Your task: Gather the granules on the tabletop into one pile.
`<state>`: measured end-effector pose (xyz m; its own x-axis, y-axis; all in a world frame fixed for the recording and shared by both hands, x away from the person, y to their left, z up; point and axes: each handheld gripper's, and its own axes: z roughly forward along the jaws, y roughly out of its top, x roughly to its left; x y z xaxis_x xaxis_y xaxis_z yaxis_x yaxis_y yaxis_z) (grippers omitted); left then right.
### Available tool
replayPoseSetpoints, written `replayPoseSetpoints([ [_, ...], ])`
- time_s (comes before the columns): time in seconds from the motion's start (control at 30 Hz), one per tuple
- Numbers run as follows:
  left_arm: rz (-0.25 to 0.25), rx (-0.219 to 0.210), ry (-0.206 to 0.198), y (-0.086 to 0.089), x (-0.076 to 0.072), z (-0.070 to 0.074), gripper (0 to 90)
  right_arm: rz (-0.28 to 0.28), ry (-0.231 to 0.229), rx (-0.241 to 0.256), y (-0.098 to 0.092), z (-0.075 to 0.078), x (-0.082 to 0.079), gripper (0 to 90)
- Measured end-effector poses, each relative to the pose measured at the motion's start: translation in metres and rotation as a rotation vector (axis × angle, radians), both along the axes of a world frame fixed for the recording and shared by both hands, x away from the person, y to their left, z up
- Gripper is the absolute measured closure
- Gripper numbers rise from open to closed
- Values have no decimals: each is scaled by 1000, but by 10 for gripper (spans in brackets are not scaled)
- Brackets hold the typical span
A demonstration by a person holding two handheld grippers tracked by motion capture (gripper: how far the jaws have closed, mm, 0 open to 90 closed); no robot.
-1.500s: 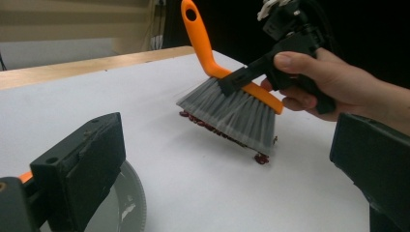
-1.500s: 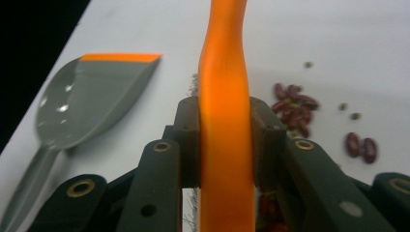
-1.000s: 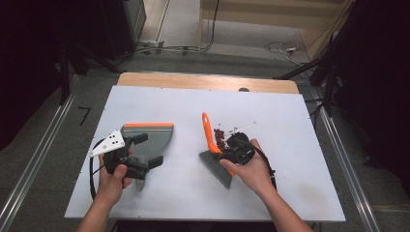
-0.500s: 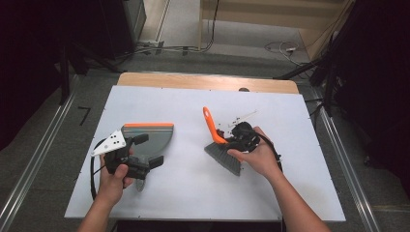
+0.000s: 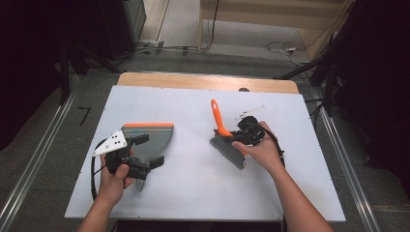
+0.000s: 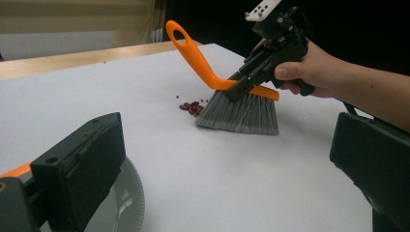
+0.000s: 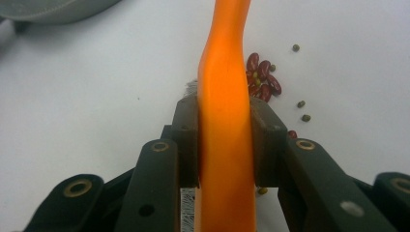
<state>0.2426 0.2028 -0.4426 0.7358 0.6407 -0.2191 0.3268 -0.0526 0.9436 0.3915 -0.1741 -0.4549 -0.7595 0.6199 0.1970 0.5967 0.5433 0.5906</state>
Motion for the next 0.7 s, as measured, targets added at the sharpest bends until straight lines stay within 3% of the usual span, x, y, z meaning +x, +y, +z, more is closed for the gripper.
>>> replayPoseSetpoints([
  [0.2,1,-1,-2,1,0,0,0,-32,14,51,-3,10,-3,678],
  [0.33,6,-4,0,1,1,0,0,-80,27,123,1,20,-3,678],
  [0.43,8,-1,0,2,1,0,0,-160,45,159,9,24,2,678],
  [0.5,9,-1,1,2,2,0,0,-231,82,192,16,24,8,678],
  [0.7,6,9,0,1,2,-1,0,-381,149,239,29,9,26,679],
])
